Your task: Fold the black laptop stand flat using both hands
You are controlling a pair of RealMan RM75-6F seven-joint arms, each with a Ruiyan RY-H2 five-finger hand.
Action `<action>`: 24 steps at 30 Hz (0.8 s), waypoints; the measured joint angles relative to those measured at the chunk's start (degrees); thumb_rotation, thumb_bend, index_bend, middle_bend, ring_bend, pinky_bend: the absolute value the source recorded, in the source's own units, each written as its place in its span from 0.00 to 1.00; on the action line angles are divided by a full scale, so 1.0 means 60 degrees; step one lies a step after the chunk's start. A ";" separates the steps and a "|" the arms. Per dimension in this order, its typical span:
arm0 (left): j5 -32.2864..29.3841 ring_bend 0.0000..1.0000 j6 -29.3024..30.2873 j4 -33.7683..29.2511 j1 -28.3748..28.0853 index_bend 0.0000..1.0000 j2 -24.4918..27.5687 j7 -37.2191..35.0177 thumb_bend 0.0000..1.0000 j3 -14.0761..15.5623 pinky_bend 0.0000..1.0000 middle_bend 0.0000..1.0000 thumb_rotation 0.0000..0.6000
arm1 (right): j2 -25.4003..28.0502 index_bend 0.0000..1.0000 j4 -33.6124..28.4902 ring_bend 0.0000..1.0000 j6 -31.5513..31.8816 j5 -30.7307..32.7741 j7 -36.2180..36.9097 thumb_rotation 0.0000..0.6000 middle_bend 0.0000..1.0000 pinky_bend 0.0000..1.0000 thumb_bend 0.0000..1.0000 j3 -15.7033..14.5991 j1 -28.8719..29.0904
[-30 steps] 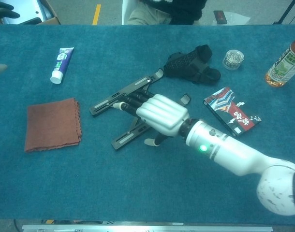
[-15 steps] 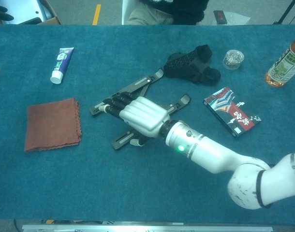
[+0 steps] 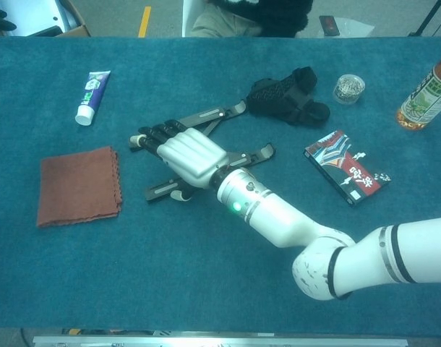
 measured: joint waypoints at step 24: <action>0.0008 0.00 -0.0014 -0.0040 0.0097 0.04 0.0121 0.0093 0.28 0.0041 0.00 0.00 1.00 | 0.2587 0.00 -0.1714 0.00 -0.1536 0.3756 -0.0115 1.00 0.25 0.05 0.21 0.1287 0.0814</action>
